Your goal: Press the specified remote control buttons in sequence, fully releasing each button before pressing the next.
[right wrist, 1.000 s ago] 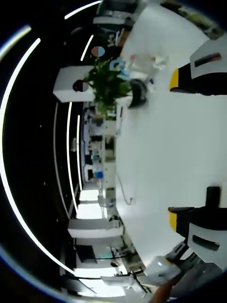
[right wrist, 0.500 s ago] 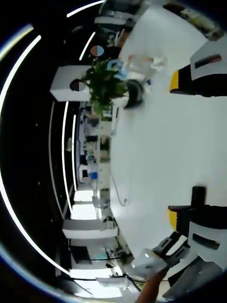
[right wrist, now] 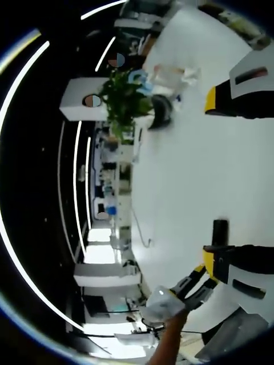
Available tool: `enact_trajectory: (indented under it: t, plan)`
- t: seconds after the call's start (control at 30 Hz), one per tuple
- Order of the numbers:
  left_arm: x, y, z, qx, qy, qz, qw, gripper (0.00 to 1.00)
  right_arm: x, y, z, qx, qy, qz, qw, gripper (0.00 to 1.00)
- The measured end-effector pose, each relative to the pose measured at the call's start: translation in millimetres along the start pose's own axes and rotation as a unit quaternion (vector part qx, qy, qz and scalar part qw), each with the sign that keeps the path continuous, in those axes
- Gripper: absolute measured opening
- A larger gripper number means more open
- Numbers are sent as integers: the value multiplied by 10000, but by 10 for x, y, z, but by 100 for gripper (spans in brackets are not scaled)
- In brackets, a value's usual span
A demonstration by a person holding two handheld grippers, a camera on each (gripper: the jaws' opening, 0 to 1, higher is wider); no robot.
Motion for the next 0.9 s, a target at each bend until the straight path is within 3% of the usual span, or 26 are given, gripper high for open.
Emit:
enact_trajectory:
  t: [0.53, 0.9]
  plan:
    - [-234, 542, -36, -96, 38, 404, 9991, 24, 28, -16, 21, 46, 111, -4, 9999, 90]
    - [-311, 916, -23, -166, 176, 588, 9980, 24, 44, -46, 35, 128, 167, 20, 9998, 90]
Point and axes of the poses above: the point that each gripper's makers call its tool centre point, and the gripper's own axes: z roughly forward along the fingers, y roughly to its left, x roughly out of its underside, the point moved 4 cm from there along -z, roughly backward along the fingers, and after that the axes turned 13 degrees about y, right-handed, at the moved point
